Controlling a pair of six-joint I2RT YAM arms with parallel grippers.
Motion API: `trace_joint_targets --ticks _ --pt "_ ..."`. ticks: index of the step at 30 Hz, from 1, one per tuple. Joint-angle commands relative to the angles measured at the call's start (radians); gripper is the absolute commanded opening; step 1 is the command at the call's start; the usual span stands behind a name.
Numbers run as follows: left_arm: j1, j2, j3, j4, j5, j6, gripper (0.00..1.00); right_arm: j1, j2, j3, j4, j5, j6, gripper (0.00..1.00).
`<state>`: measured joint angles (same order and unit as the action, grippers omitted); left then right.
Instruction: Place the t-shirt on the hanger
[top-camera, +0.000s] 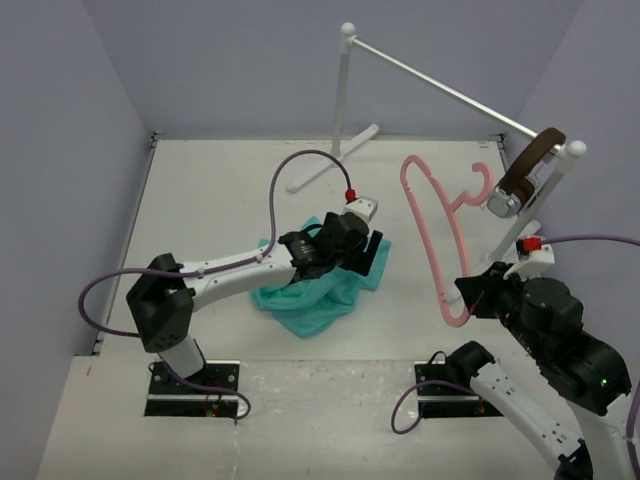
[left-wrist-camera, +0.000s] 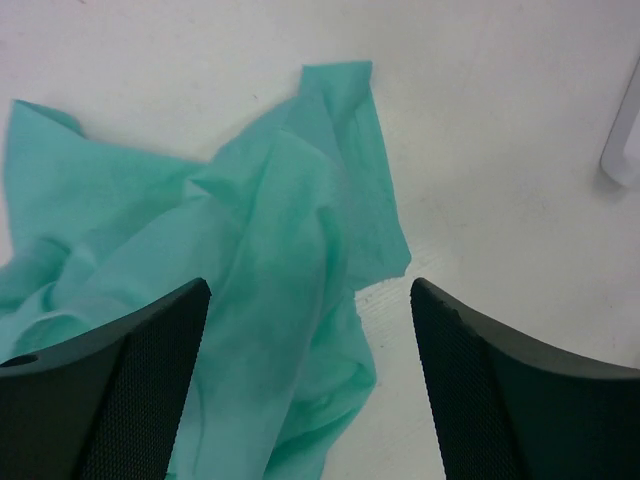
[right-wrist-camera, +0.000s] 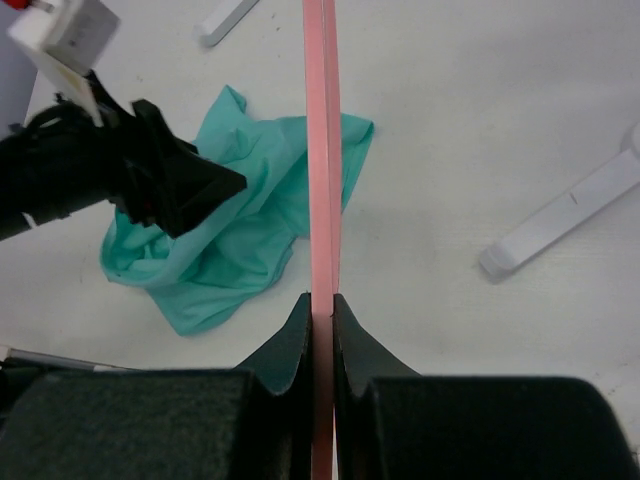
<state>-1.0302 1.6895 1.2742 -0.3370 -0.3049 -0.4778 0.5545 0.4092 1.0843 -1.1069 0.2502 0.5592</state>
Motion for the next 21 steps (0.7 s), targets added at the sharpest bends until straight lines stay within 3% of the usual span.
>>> trace_joint_targets --ticks 1,3,6,10,15,21 --pt "0.021 -0.196 -0.042 -0.021 -0.196 0.010 0.80 0.002 0.025 -0.011 0.042 0.006 0.005 0.00" --pt "0.036 -0.265 -0.110 -0.025 -0.182 0.024 0.78 0.002 0.032 -0.018 0.054 -0.014 -0.001 0.00" --pt "0.108 -0.309 -0.195 0.027 -0.054 0.092 0.71 0.001 0.040 -0.032 0.084 -0.052 -0.018 0.00" --pt "0.245 -0.260 -0.246 0.043 0.267 0.192 0.52 0.002 0.057 -0.053 0.135 -0.149 -0.052 0.00" --pt "0.337 -0.165 -0.211 0.038 0.382 0.251 0.57 0.002 0.080 -0.083 0.197 -0.220 -0.078 0.00" --pt "0.356 -0.144 -0.187 0.030 0.382 0.299 0.64 0.002 0.096 -0.090 0.206 -0.244 -0.104 0.00"
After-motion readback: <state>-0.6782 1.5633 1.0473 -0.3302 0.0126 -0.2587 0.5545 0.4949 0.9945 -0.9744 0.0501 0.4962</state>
